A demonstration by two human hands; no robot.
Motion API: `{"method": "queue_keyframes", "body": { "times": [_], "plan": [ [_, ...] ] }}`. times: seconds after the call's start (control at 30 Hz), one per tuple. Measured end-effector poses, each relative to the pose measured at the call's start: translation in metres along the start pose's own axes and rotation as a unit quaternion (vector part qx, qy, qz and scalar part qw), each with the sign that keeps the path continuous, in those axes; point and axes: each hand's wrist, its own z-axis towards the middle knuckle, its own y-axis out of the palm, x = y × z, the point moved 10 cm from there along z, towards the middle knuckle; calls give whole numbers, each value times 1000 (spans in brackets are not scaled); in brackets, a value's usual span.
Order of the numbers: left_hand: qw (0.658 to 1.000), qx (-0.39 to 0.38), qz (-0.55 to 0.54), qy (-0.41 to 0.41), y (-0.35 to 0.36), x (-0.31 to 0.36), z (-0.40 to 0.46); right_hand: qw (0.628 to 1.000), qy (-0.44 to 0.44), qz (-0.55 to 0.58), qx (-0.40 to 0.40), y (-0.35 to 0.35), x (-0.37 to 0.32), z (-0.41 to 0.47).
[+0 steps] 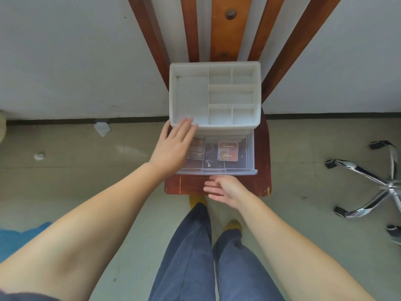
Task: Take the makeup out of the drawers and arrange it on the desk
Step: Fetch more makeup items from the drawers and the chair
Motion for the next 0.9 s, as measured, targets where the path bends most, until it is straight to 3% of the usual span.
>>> {"method": "queue_keyframes", "body": {
  "times": [0.03, 0.1, 0.2, 0.27, 0.33, 0.37, 0.53, 0.6, 0.67, 0.8, 0.9],
  "plan": [
    [999, 19, -8, 40, 0, 12, -4, 992, 11, -121, -17, 0, -5, -9],
    [993, -20, -48, 110, 17, 36, -14, 957, -30, -287, -33, -1, -28, -23],
    [986, -154, -22, 63, 58, 32, -10, 899, -200, -386, 58, -14, -94, -34],
    [984, -171, 36, 19, 68, 19, 4, 777, -296, -533, 157, -18, -134, -37],
    [980, -180, 89, 14, 72, 15, 16, 638, -317, -677, 186, -10, -141, -23],
    [976, -188, 105, 15, 74, 15, 21, 592, -304, -722, 190, -8, -138, -13],
    [975, -183, 125, 27, 78, 13, 30, 486, -308, -784, 232, -8, -126, 8],
    [977, -175, 117, 39, 77, 12, 30, 465, -327, -790, 230, -5, -127, 6],
    [978, -173, 110, 51, 75, 12, 29, 474, -344, -780, 220, -5, -130, 2],
    [987, -140, 39, 68, 56, 20, 19, 564, -367, -713, 198, -6, -138, -19],
    [990, -112, -53, 68, 32, 29, -3, 601, -392, -674, 173, -4, -132, -44]
  ]
}}
